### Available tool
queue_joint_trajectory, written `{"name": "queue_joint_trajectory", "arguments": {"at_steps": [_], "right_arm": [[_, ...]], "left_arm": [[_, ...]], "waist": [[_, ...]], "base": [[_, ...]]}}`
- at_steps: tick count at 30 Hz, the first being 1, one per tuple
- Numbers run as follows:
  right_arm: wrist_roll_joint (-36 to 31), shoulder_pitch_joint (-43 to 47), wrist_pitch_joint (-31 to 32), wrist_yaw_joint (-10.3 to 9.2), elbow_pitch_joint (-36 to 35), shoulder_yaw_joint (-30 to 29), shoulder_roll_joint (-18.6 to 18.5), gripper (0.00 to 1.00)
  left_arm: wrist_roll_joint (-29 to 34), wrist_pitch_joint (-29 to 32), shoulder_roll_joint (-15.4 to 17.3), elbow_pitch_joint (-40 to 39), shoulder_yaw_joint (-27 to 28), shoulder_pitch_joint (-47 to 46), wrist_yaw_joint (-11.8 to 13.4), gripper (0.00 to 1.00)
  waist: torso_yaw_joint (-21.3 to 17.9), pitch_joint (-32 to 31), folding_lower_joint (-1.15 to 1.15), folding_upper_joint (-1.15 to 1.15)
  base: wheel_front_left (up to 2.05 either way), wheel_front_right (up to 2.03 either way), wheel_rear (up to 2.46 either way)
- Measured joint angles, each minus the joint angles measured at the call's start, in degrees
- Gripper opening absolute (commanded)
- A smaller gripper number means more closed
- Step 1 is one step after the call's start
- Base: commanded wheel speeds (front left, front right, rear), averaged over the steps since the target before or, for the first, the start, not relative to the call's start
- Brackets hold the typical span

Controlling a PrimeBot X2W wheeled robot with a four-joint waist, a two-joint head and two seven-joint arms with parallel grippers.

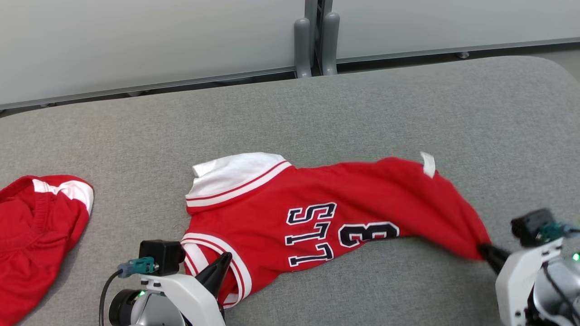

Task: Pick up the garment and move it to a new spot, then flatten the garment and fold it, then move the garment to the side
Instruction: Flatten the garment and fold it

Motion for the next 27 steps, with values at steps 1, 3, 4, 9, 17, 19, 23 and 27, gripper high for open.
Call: {"name": "queue_joint_trajectory", "arguments": {"at_steps": [1,3,4,9,17,19,23,27], "right_arm": [[0.4,1.1,1.3,-0.01,-0.2,0.8,-0.6,0.0],[1.4,2.6,3.6,-0.01,-0.2,2.2,-1.2,0.0],[2.1,3.2,4.7,-0.01,-0.1,2.9,-1.2,0.0],[2.9,4.4,7.4,0.0,1.0,4.6,-1.2,0.0],[1.3,6.4,8.2,0.0,1.9,-2.1,3.7,1.0],[0.1,6.4,6.2,-0.01,-0.3,-5.3,5.2,1.0],[-3.3,7.6,4.6,-0.01,-4.5,-9.7,8.6,1.0],[-6.0,8.2,4.9,-0.01,-6.3,-12.5,12.8,1.0]], "left_arm": [[-0.1,0.0,0.0,-0.2,0.1,0.4,0.4,0.0],[-0.2,-0.1,-0.2,-0.4,0.4,0.4,1.0,0.35],[-0.1,-0.4,-0.4,-0.4,0.6,0.4,1.3,0.51],[1.3,-0.6,-0.6,0.8,1.2,-1.4,3.7,1.0],[1.5,2.9,-1.8,3.8,0.0,-3.0,5.8,1.0],[0.5,3.7,-2.3,4.5,0.0,-3.1,5.9,1.0],[-0.7,5.8,-3.1,7.0,-0.5,-3.4,6.1,1.0],[-1.0,7.3,-4.2,10.7,-0.7,-5.1,6.8,1.0]], "waist": [[-0.1,0.1,0.0,0.0],[-0.3,0.1,0.0,0.0],[-0.4,0.1,0.0,0.0],[-0.5,-0.3,0.0,0.0],[-0.6,-2.1,0.0,0.0],[-0.6,-2.6,0.0,0.0],[-0.9,-3.2,0.0,0.0],[-1.2,-3.2,0.0,0.0]], "base": [[0.0,0.0,0.0],[0.0,0.0,0.0],[0.0,0.0,0.0],[0.0,0.0,0.0],[0.0,0.0,0.0],[0.0,0.0,0.0],[0.0,0.0,0.0],[0.0,0.0,0.0]]}}
